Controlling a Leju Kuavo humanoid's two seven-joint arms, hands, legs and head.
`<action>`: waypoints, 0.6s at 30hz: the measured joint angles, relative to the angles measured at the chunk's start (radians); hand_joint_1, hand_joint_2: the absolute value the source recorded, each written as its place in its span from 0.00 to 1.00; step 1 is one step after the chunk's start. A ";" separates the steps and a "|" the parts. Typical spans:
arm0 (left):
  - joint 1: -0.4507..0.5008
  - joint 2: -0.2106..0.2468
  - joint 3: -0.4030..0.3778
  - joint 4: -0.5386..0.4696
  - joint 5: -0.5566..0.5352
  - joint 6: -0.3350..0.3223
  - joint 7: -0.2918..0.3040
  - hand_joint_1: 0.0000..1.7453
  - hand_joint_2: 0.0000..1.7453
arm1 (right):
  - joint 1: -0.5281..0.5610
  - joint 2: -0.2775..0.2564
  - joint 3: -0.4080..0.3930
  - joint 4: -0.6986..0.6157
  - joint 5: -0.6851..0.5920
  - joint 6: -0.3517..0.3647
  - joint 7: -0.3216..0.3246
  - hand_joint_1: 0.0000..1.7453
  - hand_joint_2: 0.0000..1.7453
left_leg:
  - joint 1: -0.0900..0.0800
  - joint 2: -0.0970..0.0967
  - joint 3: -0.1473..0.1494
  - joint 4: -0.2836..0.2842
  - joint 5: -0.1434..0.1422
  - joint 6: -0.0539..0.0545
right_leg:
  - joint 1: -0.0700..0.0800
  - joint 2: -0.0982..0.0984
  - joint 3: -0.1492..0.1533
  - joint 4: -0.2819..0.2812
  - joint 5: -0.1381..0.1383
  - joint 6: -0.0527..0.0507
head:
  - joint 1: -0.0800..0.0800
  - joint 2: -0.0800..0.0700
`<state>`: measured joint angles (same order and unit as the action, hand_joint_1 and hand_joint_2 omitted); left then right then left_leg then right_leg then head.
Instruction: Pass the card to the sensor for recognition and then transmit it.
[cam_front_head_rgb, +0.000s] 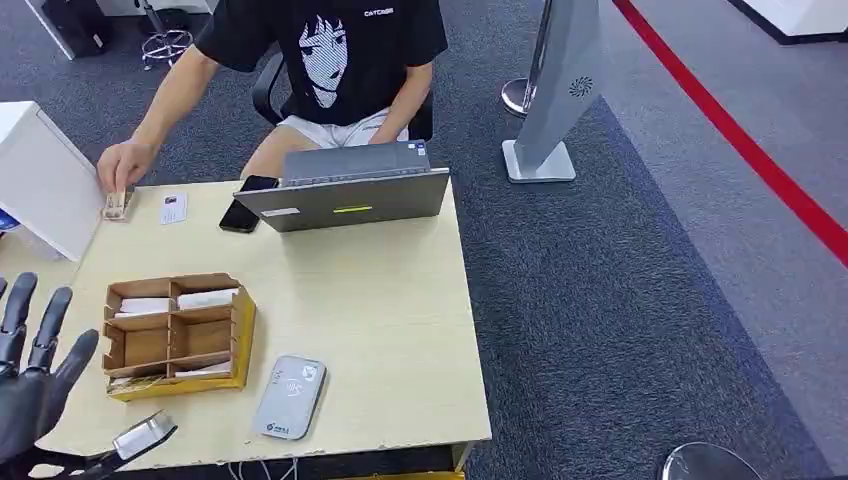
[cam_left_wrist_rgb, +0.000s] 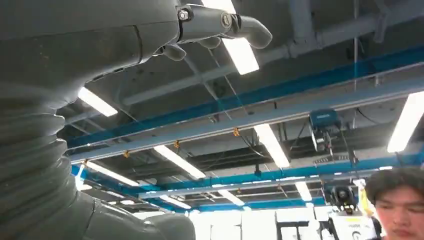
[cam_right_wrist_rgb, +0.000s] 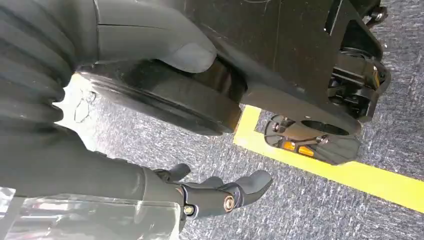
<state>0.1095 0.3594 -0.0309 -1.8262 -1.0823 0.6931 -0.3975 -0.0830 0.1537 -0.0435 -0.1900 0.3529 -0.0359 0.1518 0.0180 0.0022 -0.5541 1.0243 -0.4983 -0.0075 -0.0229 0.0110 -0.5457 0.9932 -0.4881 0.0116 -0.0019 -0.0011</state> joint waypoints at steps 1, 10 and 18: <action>0.005 -0.005 0.003 -0.013 0.002 0.000 -0.007 0.00 1.00 | 0.000 0.000 -0.002 0.000 0.000 0.000 0.000 0.00 1.00 | 0.000 0.000 0.000 0.000 0.000 0.000 | 0.000 0.000 0.000 0.000 0.000 0.000 | 0.000 0.000; 0.233 -0.263 0.173 -0.248 0.269 0.004 -0.292 0.00 1.00 | 0.009 0.010 -0.050 0.000 -0.043 -0.033 -0.012 0.00 1.00 | 0.000 0.001 0.000 0.000 -0.002 0.002 | 0.000 0.001 0.001 -0.001 -0.002 0.002 | 0.000 0.000; 0.317 -0.562 0.434 -0.179 0.994 -0.587 -0.299 0.00 1.00 | 0.021 0.018 -0.110 0.000 -0.072 -0.058 -0.035 0.00 1.00 | 0.001 -0.003 0.000 0.000 -0.003 0.002 | 0.001 -0.004 0.002 -0.001 -0.003 0.003 | 0.001 0.000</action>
<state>0.4262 -0.2023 0.4032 -2.0047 -0.0881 0.1061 -0.6966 -0.0617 0.1713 -0.1533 -0.1896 0.2811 -0.0938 0.1164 0.0187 -0.0006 -0.5539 1.0240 -0.5014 -0.0051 -0.0222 0.0065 -0.5439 0.9919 -0.4913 0.0141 -0.0008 -0.0011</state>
